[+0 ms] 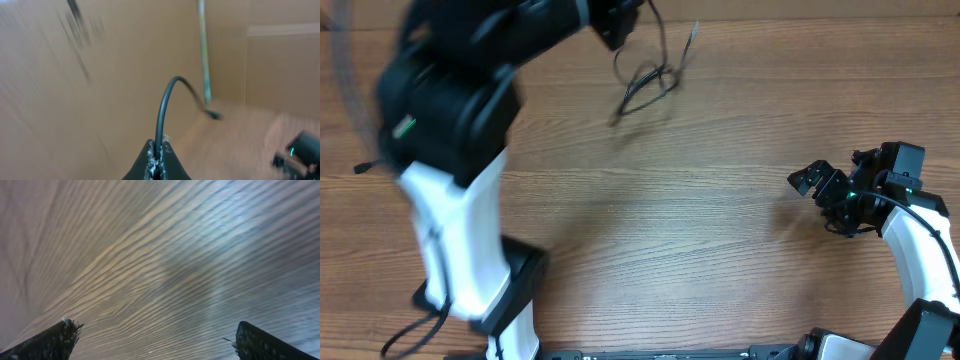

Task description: Untangle cables

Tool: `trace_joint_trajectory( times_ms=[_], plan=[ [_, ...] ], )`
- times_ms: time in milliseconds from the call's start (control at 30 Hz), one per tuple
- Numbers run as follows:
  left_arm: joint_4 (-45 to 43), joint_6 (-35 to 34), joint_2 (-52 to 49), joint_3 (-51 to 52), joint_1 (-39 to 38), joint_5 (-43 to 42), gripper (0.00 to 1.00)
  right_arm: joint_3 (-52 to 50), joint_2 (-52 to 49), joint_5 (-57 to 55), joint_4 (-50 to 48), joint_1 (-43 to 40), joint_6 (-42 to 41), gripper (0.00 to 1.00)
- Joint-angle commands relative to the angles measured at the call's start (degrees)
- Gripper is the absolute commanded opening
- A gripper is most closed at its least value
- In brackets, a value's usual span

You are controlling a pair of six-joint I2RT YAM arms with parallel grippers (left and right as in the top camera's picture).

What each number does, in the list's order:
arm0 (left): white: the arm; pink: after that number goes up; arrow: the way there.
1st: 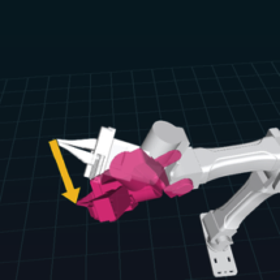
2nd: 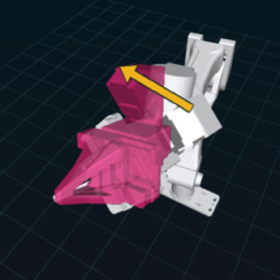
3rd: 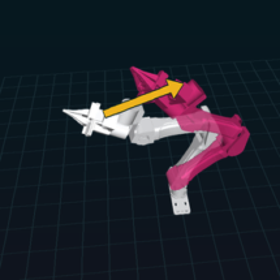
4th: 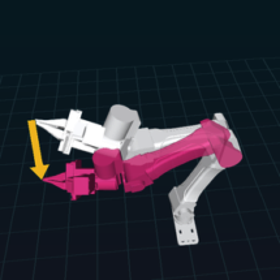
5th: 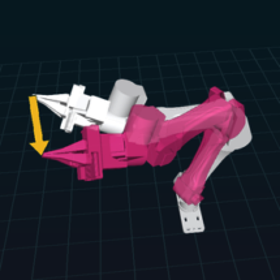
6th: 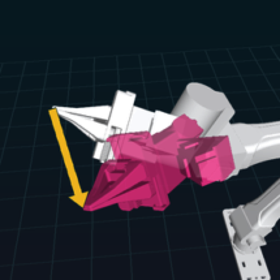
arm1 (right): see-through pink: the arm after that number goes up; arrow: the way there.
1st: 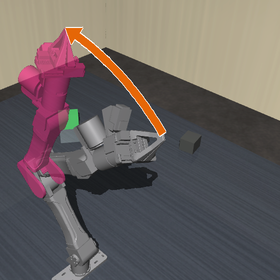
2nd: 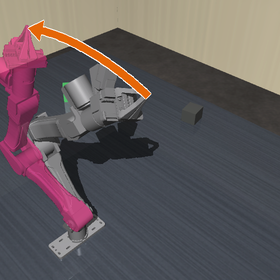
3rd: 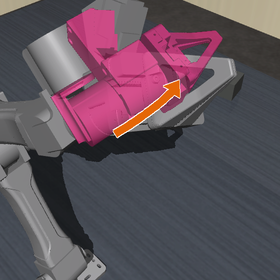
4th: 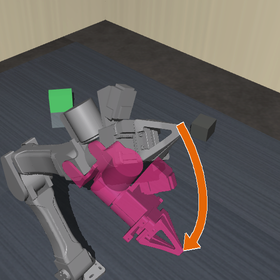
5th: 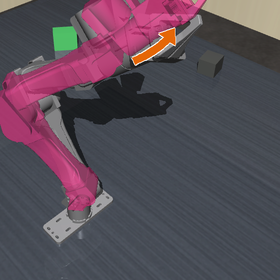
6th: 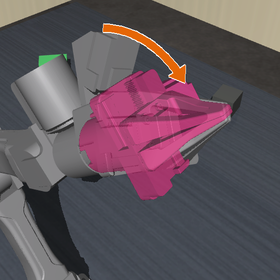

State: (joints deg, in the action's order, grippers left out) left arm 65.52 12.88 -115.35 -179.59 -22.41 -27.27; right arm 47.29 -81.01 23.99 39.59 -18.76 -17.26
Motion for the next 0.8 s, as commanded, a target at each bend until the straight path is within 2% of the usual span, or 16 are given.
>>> trace_joint_trajectory(
  times_ms=[0,100,200,333,433,567,633,767],
  plan=[
    [-0.5,-3.1,1.8,-0.3,-0.2,-1.7,0.04,-0.1,-0.1,10.0,-1.3,0.0,4.1,1.0],
    [-0.3,-4.4,1.8,-0.2,-0.1,-1.7,0.04,-0.1,-0.1,14.6,-2.7,0.0,4.1,1.0],
    [-1.7,-4.4,1.9,-0.3,-0.1,-0.3,0.04,-0.1,-0.1,15.1,-3.1,0.0,4.1,1.0],
    [-5.8,-7.8,1.9,-0.3,-0.1,0.4,0.04,-0.1,-0.1,15.6,-3.1,0.0,4.1,1.0],
    [-10.6,-13.5,1.9,-0.2,-0.1,0.3,0.04,-0.1,-0.1,21.1,-3.6,0.0,5.9,1.0],
    [-18.0,-21.9,1.9,-0.2,-0.1,-1.2,0.04,-0.1,-0.1,36.9,-7.0,0.2,10.3,1.0],
    [-21.3,-25.9,1.9,-0.2,-0.1,-3.7,0.04,-0.1,-0.1,43.5,-11.2,1.6,10.0,1.0],
    [-27.8,-32.5,1.9,-0.2,-0.1,-8.7,0.04,-0.1,-0.1,44.5,-18.9,7.4,4.5,1.0]
  ],
)
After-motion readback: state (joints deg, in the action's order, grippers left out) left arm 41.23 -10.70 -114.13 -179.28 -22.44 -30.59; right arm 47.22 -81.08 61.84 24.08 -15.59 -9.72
